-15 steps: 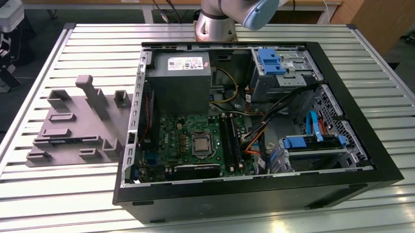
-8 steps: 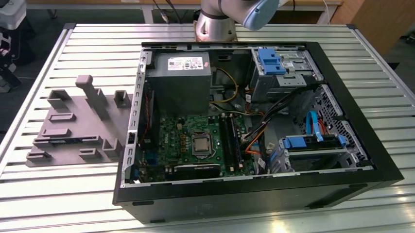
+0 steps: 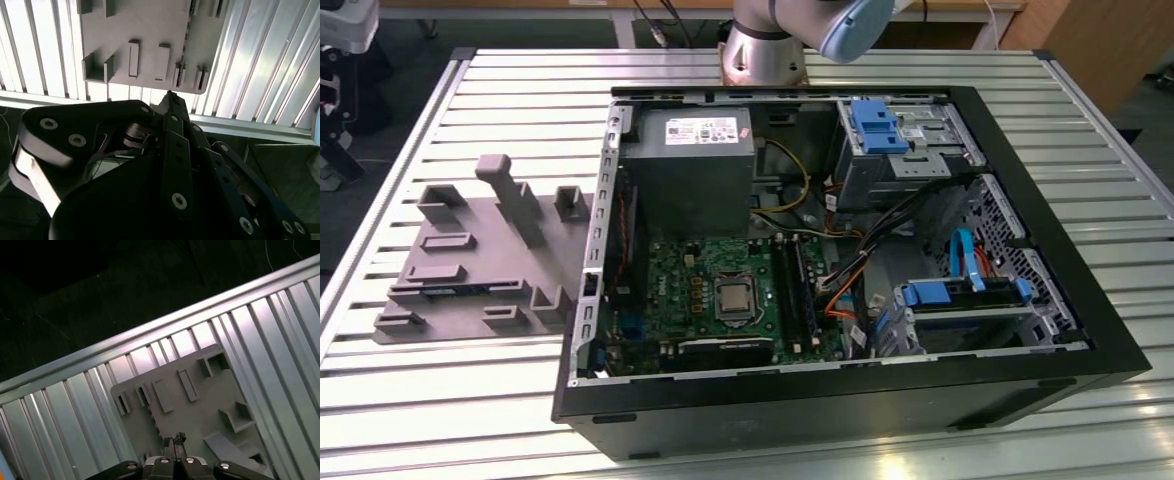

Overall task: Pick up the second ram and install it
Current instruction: 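Pick up the second ram and move it above second insertion slot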

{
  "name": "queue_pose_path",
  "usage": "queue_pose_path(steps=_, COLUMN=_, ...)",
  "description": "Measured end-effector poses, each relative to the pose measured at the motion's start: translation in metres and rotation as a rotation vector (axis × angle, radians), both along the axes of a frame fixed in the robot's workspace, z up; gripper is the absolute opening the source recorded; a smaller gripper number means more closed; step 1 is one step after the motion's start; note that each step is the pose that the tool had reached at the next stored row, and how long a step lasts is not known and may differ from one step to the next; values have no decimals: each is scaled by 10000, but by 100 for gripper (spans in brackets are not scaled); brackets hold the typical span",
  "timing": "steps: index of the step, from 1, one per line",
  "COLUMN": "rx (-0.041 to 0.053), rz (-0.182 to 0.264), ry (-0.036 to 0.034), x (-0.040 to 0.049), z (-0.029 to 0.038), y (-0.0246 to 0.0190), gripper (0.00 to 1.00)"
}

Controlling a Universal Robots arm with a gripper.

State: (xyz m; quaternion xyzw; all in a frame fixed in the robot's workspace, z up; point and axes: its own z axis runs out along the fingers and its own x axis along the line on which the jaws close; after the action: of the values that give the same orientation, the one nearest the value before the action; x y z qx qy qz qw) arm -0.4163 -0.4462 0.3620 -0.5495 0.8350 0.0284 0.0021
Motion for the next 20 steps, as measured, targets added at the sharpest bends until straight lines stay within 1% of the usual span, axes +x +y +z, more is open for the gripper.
queue_pose_path(steps=20, rx=-1, rz=3257, ry=-6, x=0, z=-60, y=0, gripper=11)
